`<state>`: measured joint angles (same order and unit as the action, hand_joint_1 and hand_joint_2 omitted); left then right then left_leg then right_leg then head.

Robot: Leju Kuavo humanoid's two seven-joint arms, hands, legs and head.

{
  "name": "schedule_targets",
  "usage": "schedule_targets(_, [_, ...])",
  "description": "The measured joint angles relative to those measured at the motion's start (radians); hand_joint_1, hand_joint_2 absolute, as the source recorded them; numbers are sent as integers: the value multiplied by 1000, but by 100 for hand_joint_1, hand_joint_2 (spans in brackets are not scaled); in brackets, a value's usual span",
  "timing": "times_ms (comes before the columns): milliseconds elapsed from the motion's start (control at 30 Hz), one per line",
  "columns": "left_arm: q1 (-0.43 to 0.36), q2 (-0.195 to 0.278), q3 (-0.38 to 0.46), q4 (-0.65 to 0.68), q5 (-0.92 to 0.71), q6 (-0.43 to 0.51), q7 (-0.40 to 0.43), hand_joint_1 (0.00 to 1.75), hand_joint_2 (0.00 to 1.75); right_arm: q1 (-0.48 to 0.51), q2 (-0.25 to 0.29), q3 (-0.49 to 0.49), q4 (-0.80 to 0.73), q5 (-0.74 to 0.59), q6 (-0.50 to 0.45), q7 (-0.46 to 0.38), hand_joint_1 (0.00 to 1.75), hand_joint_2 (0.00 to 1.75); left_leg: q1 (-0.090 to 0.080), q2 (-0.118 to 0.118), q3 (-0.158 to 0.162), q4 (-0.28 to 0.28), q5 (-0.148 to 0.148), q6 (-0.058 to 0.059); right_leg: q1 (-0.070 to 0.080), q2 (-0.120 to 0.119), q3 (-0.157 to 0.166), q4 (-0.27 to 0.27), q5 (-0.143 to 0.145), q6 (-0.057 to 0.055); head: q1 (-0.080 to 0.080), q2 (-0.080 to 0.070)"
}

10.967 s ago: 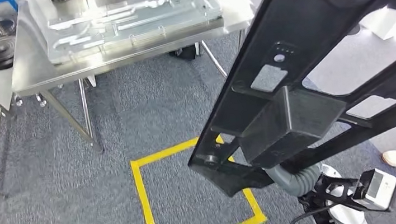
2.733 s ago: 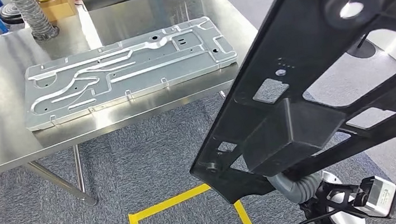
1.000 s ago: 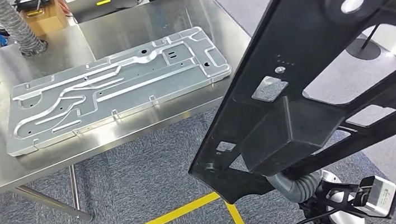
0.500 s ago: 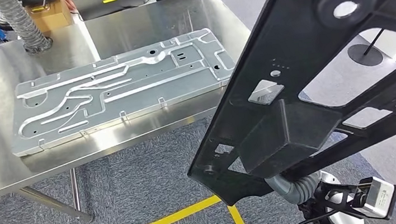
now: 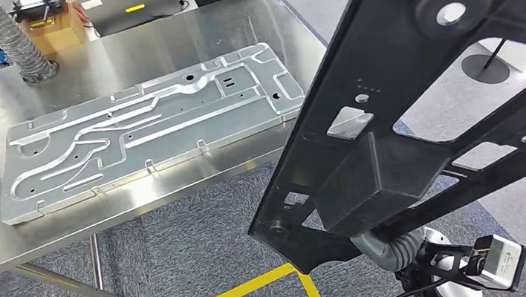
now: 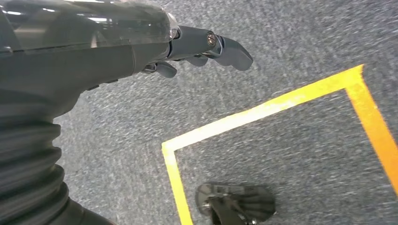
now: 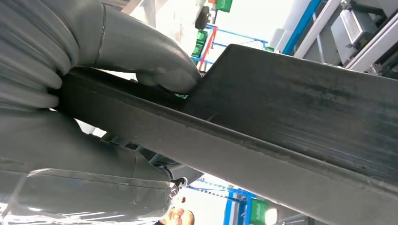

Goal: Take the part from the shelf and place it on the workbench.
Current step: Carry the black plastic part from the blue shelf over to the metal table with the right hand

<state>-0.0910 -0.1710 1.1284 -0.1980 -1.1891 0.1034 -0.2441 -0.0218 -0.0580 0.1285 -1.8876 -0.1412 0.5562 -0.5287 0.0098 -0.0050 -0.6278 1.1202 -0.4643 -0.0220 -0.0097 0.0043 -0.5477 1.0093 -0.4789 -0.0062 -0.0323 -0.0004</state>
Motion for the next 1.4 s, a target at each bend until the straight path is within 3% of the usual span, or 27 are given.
schedule_targets(67, [-2, 0, 1, 0, 0, 0, 0, 0, 175, -1, 1, 0, 0, 2, 0, 0, 173, 175, -3, -1, 36, -85, 25, 11, 3, 1, 3, 2, -7, 9, 0, 0])
schedule_targets(167, [-2, 0, 3, 0, -1, 0, 0, 0, 175, -2, 2, 0, 0, 3, 0, 1, 173, 175, -4, -2, 43, -103, 19, 26, 3, 1, 3, 2, -11, 25, 0, 0])
schedule_targets(233, [-2, 0, 4, 0, -1, 0, 1, 0, 175, -7, 2, 0, 0, 4, 0, 2, 173, 175, 0, -1, 50, -113, 21, 37, 1, 0, -11, 40, -36, 35, 0, 0])
schedule_targets(333, [-4, 0, 4, 0, -2, -1, 2, 0, 175, -12, 2, 0, 0, 4, -1, 5, 173, 175, 0, 0, 56, -116, 18, 46, -3, -1, -112, 227, -114, 44, 0, 0])
schedule_targets(367, [-4, -1, 4, 0, -2, -1, 4, 0, 175, -13, 2, 0, 1, 3, -1, 8, 173, 175, 0, -1, 58, -115, 16, 47, -3, -1, -142, 274, -121, 46, 0, 0])
schedule_targets(400, [-3, -1, 4, 0, -3, -1, 6, 0, 175, -14, 2, 0, 1, 3, -1, 11, 173, 175, -1, -1, 60, -115, 13, 47, -4, -1, -155, 284, -109, 46, 0, 0])
schedule_targets(433, [-3, -1, 4, 0, -3, -1, 7, 0, 175, -18, 2, 0, 2, 2, -1, 15, 173, 175, -1, -2, 64, -115, 10, 47, -4, -1, -147, 253, -76, 44, 0, 0])
schedule_targets(500, [-3, -2, 4, 0, -3, -1, 10, 0, 175, -27, 2, 0, 2, -1, -1, 20, 173, 175, -1, -3, 74, -115, 3, 43, -2, -2, -91, 117, 5, 35, 0, 0])
schedule_targets(533, [-4, -2, 4, 0, -3, -1, 10, 0, 175, -32, 2, 0, 3, -2, -1, 21, 173, 175, -3, -4, 77, -113, -1, 39, 1, -2, -66, 56, 30, 30, 0, 0])
schedule_targets(567, [-4, -3, 5, 0, -3, -1, 10, 0, 175, -35, 2, 0, 3, -2, -1, 21, 173, 175, -4, -4, 77, -112, -4, 35, 4, -2, -52, 20, 39, 25, 0, 0])
schedule_targets(633, [-4, -4, 5, 0, -3, -1, 11, 0, 175, -39, 2, 0, 3, -3, -1, 22, 173, 175, -6, -3, 77, -113, -8, 24, 9, -1, -49, 5, 34, 17, 0, 0])
schedule_targets(733, [-5, -4, 5, 0, -3, -1, 13, 0, 175, -42, 4, 0, 3, -3, 0, 22, 173, 175, -5, -1, 69, -82, -33, 9, 1, -1, -37, -7, 34, 2, 0, 0])
schedule_targets(833, [-5, -4, 5, 0, -3, 0, 13, 0, 175, -44, 7, 0, 5, -4, 1, 23, 173, 175, -1, -1, -16, 92, -109, -1, 0, -4, -26, -10, 28, -9, 0, 0])
schedule_targets(867, [-4, -4, 5, 0, -3, 0, 14, 0, 175, -44, 7, 0, 6, -5, 1, 23, 173, 175, 0, -1, -47, 144, -121, -3, 0, -4, -23, -10, 26, -10, 0, 0])
schedule_targets(900, [-3, -4, 5, 0, -2, 0, 14, 0, 175, -44, 7, 0, 8, -6, 1, 24, 173, 175, 1, -1, -64, 165, -114, -5, 0, -3, -20, -9, 23, -10, 0, 0])
schedule_targets(933, [-3, -4, 5, 0, -2, 0, 14, 0, 175, -44, 7, 0, 10, -7, 1, 24, 173, 175, 2, -1, -63, 148, -89, -5, 1, -3, -16, -9, 20, -9, 0, 0])
schedule_targets(1000, [-3, -4, 5, 0, -1, 1, 15, 0, 175, -45, 7, 0, 11, -9, 1, 26, 173, 175, 2, 0, -16, 26, -11, -1, 0, -2, -5, -8, 11, -4, 0, 0])
schedule_targets(1067, [-4, -3, 5, 0, -1, 1, 15, 0, 175, -47, 8, 0, 12, -10, 2, 26, 173, 175, -1, -1, 30, -79, 27, 9, 4, -1, 0, -5, 4, 5, 0, 0])
schedule_targets(1167, [-3, -3, 5, 0, -1, 2, 14, 0, 175, -48, 8, 0, 12, -11, 2, 27, 173, 175, -3, -2, 41, -105, 24, 25, 6, 0, -1, -5, 1, 21, 0, 0])
schedule_targets(1233, [-3, -3, 6, 0, -1, 3, 13, 0, 175, -48, 8, 0, 12, -11, 1, 27, 173, 175, -1, -2, 47, -113, 25, 37, 4, -1, -9, 18, -16, 31, 0, 0])
schedule_targets(1267, [-4, -3, 6, 0, -2, 3, 12, 0, 175, -47, 8, 0, 12, -11, 1, 26, 173, 175, 1, -1, 50, -117, 26, 42, 2, -1, -27, 58, -38, 36, 0, 0])
schedule_targets(1333, [-4, -3, 6, 0, -3, 3, 9, 0, 175, -43, 8, 0, 12, -10, 1, 25, 173, 175, 0, 0, 52, -118, 23, 49, -1, -2, -95, 188, -95, 42, 0, 0])
schedule_targets(1367, [-4, -3, 6, 0, -4, 3, 8, 0, 175, -40, 8, 0, 13, -10, 1, 24, 173, 175, -1, 0, 52, -117, 22, 50, -2, -2, -130, 248, -114, 43, 0, 0])
schedule_targets(1400, [-4, -3, 6, 0, -4, 3, 7, 0, 175, -38, 8, 0, 14, -10, 1, 24, 173, 175, -2, -1, 53, -117, 20, 51, -3, -2, -152, 280, -114, 44, 0, 0])
